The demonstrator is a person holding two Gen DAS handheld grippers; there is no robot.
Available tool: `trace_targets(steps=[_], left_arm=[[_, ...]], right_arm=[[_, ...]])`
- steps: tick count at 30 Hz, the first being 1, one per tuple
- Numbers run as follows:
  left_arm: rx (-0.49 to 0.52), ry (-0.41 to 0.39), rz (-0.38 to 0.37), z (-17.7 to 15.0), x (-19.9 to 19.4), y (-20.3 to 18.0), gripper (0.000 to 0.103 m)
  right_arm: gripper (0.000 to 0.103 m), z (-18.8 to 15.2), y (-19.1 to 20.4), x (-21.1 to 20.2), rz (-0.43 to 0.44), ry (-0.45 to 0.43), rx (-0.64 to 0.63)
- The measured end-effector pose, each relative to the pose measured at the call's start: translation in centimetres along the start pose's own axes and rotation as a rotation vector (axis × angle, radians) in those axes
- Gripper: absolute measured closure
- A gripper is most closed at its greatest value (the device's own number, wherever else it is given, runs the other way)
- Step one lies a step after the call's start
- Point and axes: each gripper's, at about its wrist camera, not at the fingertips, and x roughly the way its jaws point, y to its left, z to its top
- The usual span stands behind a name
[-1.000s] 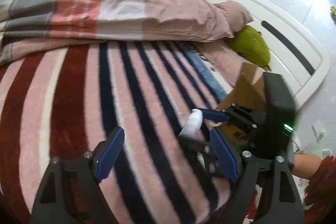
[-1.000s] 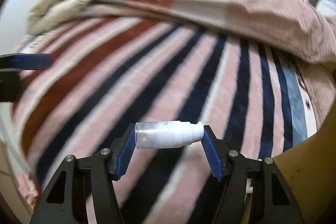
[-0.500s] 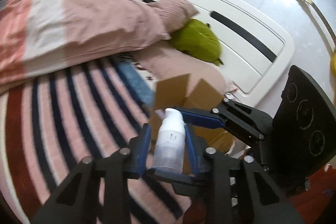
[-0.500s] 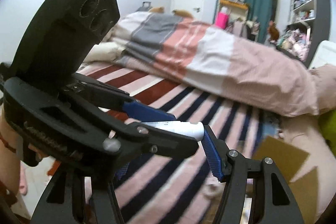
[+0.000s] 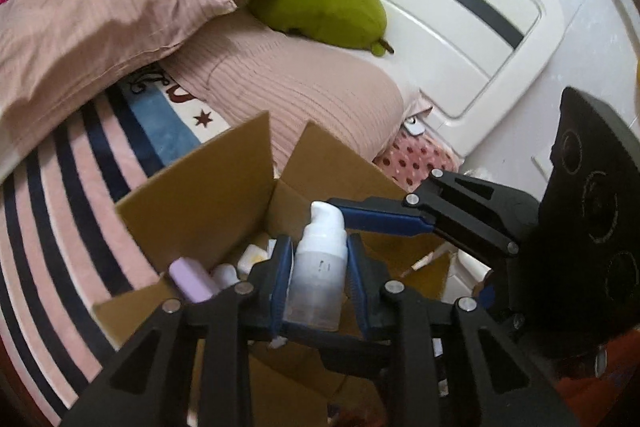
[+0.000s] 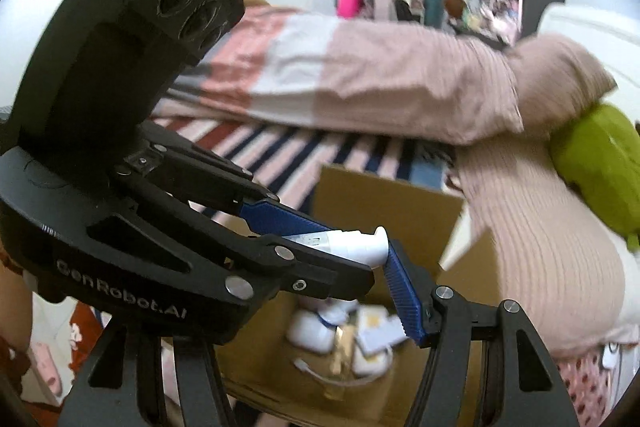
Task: Organize rigid objects
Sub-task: 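Lower the white spray bottle into the cardboard box and release it, then move the right gripper to the white tape roll beside the box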
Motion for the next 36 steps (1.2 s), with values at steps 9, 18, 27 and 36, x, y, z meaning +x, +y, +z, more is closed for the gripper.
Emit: trace_targets(steps=[9,18,27,36], left_arm=[[-0.015,-0.079,0.096,-0.3,-2.5,0.4,0.033],[-0.083,-0.311,0.314,-6.4,-13.7,3.8,0.024],[-0.241,-0.38,0.415,-16.2,-18.2,10.8,0.023],[-0.322,-0.358,0.36,-22.3,-15.8,15.0,0.023]], right_arm=[[0.03,-1.3,-1.0,0.1,-0.052,0.063,0.031],[0.03,1.3,5.2,-3.4,0.111,-0.1,-0.028],[0.03,2.0,15.7,-1.3,0.26,-0.06,-0.122],[0.03,-2.7,17.2,6.0,0.162,0.082,0.012]])
